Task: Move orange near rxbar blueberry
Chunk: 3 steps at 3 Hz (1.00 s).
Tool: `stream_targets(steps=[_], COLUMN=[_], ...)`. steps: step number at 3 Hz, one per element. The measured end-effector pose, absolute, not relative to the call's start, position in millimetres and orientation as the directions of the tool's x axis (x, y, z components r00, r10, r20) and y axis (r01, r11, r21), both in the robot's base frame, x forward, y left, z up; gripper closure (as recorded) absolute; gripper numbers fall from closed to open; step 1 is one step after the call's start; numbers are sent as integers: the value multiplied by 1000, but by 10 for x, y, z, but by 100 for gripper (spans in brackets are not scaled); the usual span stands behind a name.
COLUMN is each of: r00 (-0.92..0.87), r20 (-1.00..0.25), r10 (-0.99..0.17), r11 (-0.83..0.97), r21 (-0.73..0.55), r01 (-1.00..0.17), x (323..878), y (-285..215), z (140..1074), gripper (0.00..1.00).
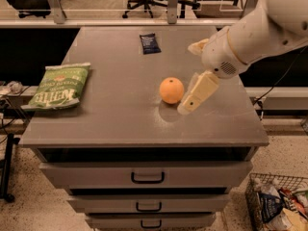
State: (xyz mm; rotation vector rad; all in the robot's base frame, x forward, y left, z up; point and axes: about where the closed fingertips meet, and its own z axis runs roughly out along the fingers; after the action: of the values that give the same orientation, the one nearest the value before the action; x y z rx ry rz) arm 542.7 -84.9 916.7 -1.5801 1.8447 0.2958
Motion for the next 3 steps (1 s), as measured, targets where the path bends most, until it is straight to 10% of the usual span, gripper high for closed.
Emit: stream_targets(steps=[3], r00=[-44], r20=[-664], r10=[-747], r11=[245], r21=[-213], r01=[-946], x=[5691], y=[-497], z=[8731], gripper=[0])
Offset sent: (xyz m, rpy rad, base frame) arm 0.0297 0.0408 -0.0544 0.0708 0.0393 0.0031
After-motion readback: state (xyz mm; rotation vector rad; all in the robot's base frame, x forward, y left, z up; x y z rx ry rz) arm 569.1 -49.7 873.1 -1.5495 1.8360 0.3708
